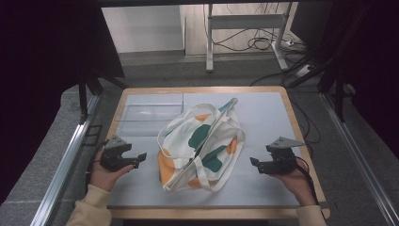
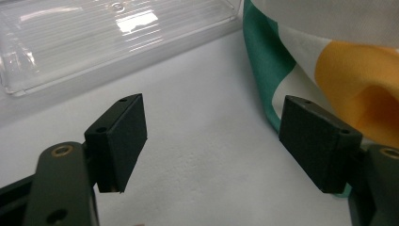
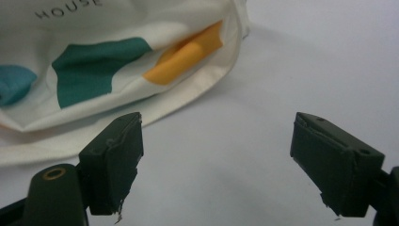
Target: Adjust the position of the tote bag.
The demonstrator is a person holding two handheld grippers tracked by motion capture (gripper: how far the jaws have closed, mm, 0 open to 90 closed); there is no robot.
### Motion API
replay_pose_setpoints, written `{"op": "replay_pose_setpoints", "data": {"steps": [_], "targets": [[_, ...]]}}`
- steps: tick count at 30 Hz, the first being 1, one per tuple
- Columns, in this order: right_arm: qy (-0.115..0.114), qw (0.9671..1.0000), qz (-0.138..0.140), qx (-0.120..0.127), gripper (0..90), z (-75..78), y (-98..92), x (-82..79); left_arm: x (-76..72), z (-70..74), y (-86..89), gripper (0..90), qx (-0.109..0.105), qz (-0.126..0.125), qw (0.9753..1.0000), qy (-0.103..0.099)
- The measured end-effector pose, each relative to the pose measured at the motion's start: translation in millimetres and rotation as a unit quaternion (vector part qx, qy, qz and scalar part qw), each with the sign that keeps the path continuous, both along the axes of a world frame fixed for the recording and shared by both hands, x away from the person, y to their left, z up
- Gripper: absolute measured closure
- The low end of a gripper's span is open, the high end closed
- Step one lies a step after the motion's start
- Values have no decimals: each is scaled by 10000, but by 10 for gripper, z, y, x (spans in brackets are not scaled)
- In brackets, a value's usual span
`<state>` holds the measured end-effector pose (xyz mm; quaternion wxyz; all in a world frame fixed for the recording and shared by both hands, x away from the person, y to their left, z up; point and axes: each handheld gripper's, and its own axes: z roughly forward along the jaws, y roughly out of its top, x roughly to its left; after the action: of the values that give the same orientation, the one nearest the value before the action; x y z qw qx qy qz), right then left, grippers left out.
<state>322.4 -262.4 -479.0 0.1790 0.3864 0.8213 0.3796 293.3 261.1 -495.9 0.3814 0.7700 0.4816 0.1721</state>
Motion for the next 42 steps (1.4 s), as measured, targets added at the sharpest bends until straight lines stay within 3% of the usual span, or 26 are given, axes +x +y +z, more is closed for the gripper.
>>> {"op": "replay_pose_setpoints", "data": {"steps": [4, 10, 13, 18, 22, 27, 32, 42], "targets": [[117, 9999, -71, 55, 172, -26, -62, 2, 26, 68, -67, 239, 33, -119, 9999, 28], [58, 9997, -209, 85, 172, -2, -174, -47, -10, 231, -191, 234, 87, -400, 9991, -51], [-4, 9998, -202, 64, 172, 9, -171, -52, -32, 246, -220, 231, 24, -503, 9987, 4], [-70, 9998, -196, 4, 172, -1, -132, -29, -58, 223, -183, 231, -8, -468, 9989, 48], [-60, 9997, -110, -224, 172, -40, -89, -27, -44, 226, -188, 228, -92, -547, 9985, 1], [-90, 9997, -121, -204, 172, -38, -78, 1, -78, 241, -171, 251, -113, -574, 9982, 155], [-171, 9992, -245, -251, 181, -55, -60, 32, -132, 326, -132, 266, -256, -531, 9982, 131], [-147, 9993, -250, -224, 183, -52, -77, 37, -221, 525, -283, 281, 9, -529, 9985, 173]]}}
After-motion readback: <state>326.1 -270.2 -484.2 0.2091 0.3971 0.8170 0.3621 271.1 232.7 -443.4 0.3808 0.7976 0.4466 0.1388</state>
